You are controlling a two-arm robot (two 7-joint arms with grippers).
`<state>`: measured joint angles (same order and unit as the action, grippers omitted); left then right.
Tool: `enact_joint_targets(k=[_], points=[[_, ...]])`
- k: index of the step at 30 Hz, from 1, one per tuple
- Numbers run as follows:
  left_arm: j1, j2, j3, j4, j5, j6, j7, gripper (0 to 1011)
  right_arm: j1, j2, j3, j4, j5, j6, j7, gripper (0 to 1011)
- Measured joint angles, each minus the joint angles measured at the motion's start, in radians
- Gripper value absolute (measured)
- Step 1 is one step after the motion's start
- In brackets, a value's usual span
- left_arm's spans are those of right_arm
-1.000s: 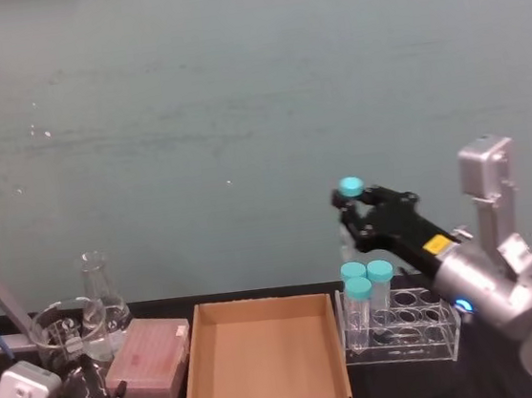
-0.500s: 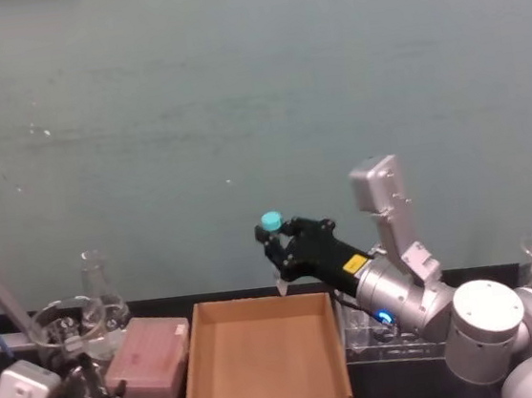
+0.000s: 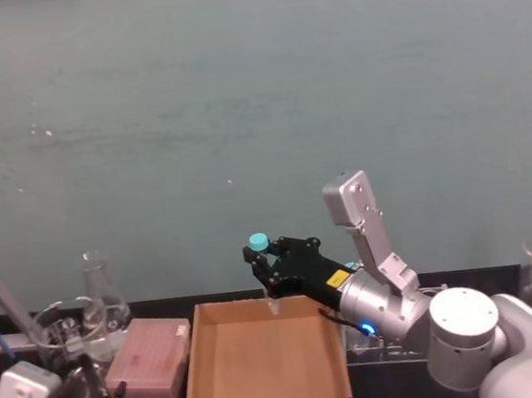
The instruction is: Use the right hand to move the test tube from the test tube rack into the box.
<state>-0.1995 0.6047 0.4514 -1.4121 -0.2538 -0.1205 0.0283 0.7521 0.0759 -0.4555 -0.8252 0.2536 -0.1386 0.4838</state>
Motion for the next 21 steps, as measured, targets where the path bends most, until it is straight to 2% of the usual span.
enact_joint_targets(k=[5,6,9,10,13,16,17,21], points=[[0.0,0.0,0.0,0.0,0.0,0.0,0.0,1000,-0.002,0.003,0.001,-0.006,0.003,0.0,0.0,262],[0.0,0.0,0.0,0.0,0.0,0.0,0.0,1000,-0.003,0.003,0.002,-0.008,0.003,0.0,-0.001,322],[0.0,0.0,0.0,0.0,0.0,0.0,0.0,1000,-0.004,0.004,0.002,-0.01,0.004,0.0,-0.001,378],[0.0,0.0,0.0,0.0,0.0,0.0,0.0,1000,-0.004,0.005,0.002,-0.012,0.004,0.0,-0.001,439],[0.0,0.0,0.0,0.0,0.0,0.0,0.0,1000,-0.005,0.005,0.003,-0.013,0.004,0.0,-0.001,540],[0.0,0.0,0.0,0.0,0.0,0.0,0.0,1000,-0.006,0.006,0.003,-0.014,0.004,0.0,-0.001,602],[0.0,0.0,0.0,0.0,0.0,0.0,0.0,1000,-0.006,0.006,0.003,-0.015,0.004,0.0,-0.001,664],[0.0,0.0,0.0,0.0,0.0,0.0,0.0,1000,-0.006,0.006,0.004,-0.017,0.005,0.0,-0.001,781]])
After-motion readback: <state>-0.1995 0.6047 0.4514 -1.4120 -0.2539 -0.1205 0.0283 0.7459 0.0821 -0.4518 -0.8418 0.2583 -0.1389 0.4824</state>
